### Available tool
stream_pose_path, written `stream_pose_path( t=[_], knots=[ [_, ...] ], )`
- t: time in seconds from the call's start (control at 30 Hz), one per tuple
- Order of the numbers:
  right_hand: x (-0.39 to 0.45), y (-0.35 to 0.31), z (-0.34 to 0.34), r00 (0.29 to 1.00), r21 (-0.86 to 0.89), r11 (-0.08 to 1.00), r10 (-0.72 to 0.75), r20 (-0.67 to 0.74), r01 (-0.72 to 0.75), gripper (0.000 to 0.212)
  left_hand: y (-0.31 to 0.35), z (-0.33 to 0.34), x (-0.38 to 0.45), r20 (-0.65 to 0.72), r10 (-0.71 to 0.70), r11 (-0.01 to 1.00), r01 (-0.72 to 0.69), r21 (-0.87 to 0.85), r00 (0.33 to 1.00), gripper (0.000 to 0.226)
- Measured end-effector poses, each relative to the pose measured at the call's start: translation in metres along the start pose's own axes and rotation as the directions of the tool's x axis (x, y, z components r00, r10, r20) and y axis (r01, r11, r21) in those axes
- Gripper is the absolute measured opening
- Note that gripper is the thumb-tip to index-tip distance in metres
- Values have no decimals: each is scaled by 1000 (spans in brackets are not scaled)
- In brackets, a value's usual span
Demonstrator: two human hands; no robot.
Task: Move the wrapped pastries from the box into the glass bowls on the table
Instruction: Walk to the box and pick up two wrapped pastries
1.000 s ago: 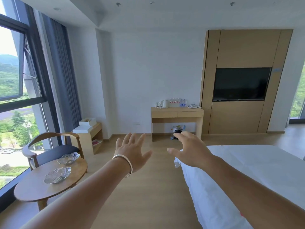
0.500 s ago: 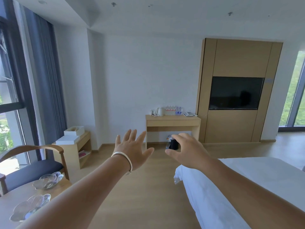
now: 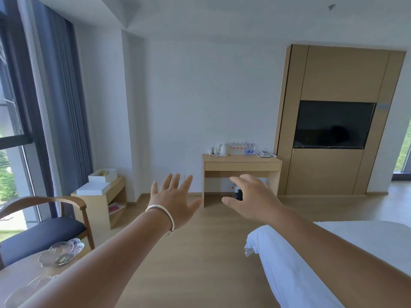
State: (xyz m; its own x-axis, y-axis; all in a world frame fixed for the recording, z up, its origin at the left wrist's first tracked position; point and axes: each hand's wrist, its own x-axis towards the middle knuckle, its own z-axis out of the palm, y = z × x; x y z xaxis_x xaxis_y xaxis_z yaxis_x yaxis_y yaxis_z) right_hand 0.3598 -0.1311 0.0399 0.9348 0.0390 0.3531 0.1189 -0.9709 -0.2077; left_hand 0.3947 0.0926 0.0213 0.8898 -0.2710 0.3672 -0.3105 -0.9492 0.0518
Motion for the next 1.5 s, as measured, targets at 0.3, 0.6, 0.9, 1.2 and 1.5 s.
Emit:
stream_pose_path(
  t=[0.3, 0.6, 0.9, 1.2, 1.5],
  knots=[
    [117, 63, 31, 999, 16, 1000, -3, -38, 4, 72, 3, 46, 137, -7, -13, 999, 13, 33, 1000, 75],
    [250, 134, 52, 1000, 4, 1000, 10, -1, -10, 73, 15, 103, 285, -25, -5, 997, 7, 75, 1000, 75],
    [376, 154, 108, 1000, 11, 1000, -12, 19, 12, 74, -31, 163, 404, -14, -37, 995, 38, 95, 999, 76],
    [534, 144, 176, 1000, 22, 1000, -1, 2, 1, 74, -114, 213, 553, -33, -17, 996, 20, 82, 999, 76],
    [662, 141, 244, 999, 39, 999, 21, 47, -23, 74, -178, 275, 672, 12, -1, 998, 0, 69, 1000, 77]
  ],
)
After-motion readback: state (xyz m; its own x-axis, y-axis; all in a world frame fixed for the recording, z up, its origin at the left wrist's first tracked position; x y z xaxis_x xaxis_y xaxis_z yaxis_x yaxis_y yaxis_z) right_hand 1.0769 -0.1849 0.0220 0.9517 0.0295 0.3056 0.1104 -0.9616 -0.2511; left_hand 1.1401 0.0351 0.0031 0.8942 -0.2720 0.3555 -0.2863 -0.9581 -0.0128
